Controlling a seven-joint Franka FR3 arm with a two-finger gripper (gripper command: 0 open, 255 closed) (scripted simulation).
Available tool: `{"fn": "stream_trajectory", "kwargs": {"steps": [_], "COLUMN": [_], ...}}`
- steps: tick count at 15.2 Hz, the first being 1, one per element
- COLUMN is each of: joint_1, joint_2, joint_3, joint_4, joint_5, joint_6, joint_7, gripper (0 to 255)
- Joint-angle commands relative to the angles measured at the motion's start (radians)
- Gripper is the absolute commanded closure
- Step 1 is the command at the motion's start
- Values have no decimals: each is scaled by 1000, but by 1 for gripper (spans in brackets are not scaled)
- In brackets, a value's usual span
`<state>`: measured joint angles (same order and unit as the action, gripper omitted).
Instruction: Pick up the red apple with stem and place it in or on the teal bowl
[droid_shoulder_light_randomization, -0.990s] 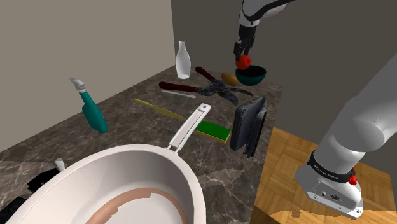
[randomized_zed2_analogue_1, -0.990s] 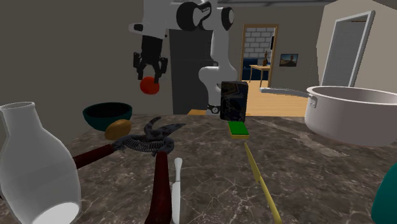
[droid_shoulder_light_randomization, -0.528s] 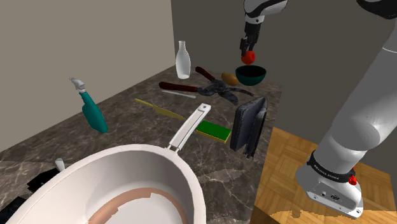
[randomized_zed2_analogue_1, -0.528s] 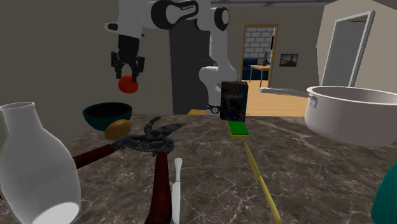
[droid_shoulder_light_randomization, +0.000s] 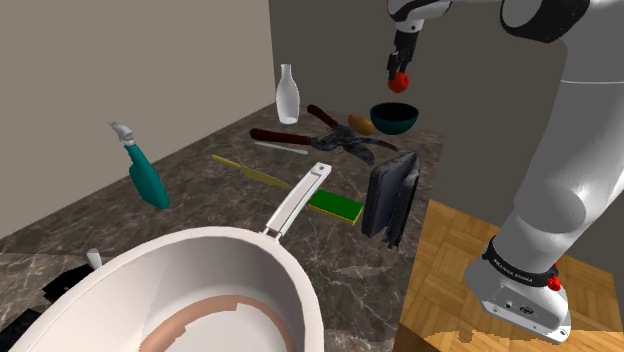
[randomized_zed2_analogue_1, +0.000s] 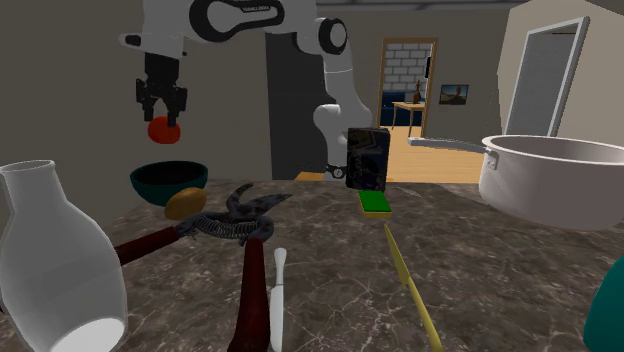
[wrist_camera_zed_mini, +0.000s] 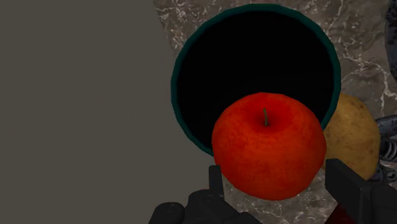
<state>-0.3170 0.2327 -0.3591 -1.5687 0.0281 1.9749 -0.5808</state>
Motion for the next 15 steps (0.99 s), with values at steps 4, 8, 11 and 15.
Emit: {"fn": "stream_trajectory", "kwargs": {"steps": [4, 8, 11, 15], "joint_1": [-19, -18, -18, -18], "joint_2": [42, 48, 54, 65], "joint_3": [-3, -1, 0, 2], "joint_4": [6, -41, -73, -112], "joint_5": [21, 23, 26, 31], "joint_6": [35, 87, 125, 175], "joint_7": [-27, -27, -28, -30], "gripper": [255, 255, 255, 255]}}
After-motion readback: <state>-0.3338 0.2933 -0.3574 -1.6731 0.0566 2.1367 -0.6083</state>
